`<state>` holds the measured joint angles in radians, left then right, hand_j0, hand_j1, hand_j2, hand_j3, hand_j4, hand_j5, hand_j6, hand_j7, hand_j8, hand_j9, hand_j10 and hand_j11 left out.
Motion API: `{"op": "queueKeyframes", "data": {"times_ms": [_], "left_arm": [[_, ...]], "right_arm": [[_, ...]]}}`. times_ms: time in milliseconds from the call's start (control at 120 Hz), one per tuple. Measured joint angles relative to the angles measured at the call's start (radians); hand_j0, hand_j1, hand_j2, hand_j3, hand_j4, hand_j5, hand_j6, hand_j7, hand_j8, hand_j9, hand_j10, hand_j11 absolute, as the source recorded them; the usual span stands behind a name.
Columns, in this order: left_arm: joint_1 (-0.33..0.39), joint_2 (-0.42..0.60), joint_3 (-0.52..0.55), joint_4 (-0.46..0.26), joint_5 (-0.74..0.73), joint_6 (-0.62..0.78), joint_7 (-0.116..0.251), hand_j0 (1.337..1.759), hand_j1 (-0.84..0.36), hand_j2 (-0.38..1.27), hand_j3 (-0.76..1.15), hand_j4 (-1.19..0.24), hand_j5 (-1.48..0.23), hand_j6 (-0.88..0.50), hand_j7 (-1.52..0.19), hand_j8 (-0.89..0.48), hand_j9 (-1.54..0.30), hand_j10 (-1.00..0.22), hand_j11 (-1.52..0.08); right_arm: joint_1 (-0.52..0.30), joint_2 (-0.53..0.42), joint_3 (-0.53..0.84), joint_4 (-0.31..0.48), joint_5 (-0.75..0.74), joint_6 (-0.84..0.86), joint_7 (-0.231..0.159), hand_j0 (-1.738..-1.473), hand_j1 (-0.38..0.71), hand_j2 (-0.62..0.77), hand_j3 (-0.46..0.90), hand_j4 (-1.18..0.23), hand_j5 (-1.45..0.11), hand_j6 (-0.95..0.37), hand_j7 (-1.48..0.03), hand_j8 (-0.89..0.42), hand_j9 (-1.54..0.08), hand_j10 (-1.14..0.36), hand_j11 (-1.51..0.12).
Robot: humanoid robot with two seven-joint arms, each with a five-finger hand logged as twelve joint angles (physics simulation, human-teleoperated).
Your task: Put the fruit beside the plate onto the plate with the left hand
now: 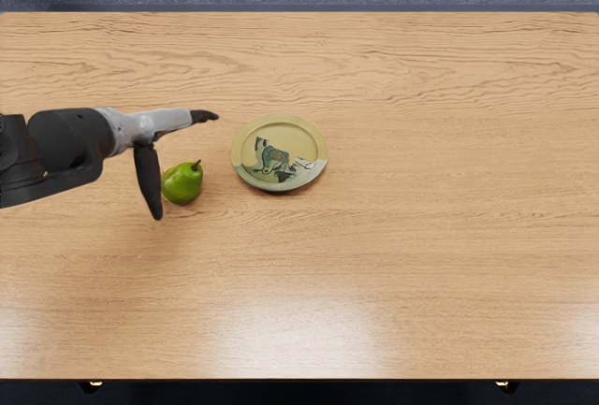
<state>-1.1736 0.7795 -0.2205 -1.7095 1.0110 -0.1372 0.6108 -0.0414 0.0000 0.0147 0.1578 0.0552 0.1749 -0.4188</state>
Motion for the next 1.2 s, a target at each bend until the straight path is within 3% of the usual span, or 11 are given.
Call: {"op": "queueKeyframes", "data": {"times_ms": [117,350,517,908,1200], "left_arm": [[0.062,-0.070,0.002,0.036,0.085,0.042,0.000,1.658,0.33,0.01,0.00,-0.02,-0.03,-0.03,-0.03,-0.03,-0.03,-0.02,-0.03],[0.100,-0.118,0.011,0.118,0.159,0.099,0.000,1.658,0.32,0.01,0.00,-0.03,-0.03,-0.03,-0.03,-0.03,-0.03,-0.03,-0.03],[0.109,-0.147,0.018,0.161,0.171,0.102,0.000,1.658,0.26,0.02,0.00,-0.08,-0.10,-0.08,-0.10,-0.08,-0.10,-0.08,-0.10],[0.143,-0.181,0.026,0.197,0.221,0.109,0.000,1.658,0.19,0.03,0.00,-0.14,-0.18,-0.14,-0.18,-0.14,-0.18,-0.14,-0.18],[0.154,-0.180,0.027,0.201,0.223,0.103,0.000,1.658,0.07,0.05,0.00,-0.24,-0.31,-0.24,-0.31,-0.24,-0.31,-0.24,-0.31]], "right_arm": [[0.000,0.000,0.000,0.000,0.000,0.000,0.000,-1.658,-0.35,0.00,0.00,0.00,0.00,0.00,0.00,0.00,0.00,0.00,0.00],[0.000,0.000,0.000,0.000,0.000,0.000,0.000,-1.658,-0.35,0.00,0.00,0.00,0.00,0.00,0.00,0.00,0.00,0.00,0.00],[0.000,0.000,0.001,0.000,0.000,0.000,0.000,-1.658,-0.35,0.00,0.00,0.00,0.00,0.00,0.00,0.00,0.00,0.00,0.00],[0.000,0.000,0.001,0.000,0.000,0.000,0.000,-1.658,-0.35,0.00,0.00,0.00,0.00,0.00,0.00,0.00,0.00,0.00,0.00],[0.000,0.000,0.001,-0.001,0.000,0.000,0.000,-1.658,-0.35,0.00,0.00,0.00,0.00,0.00,0.00,0.00,0.00,0.00,0.00]]}}
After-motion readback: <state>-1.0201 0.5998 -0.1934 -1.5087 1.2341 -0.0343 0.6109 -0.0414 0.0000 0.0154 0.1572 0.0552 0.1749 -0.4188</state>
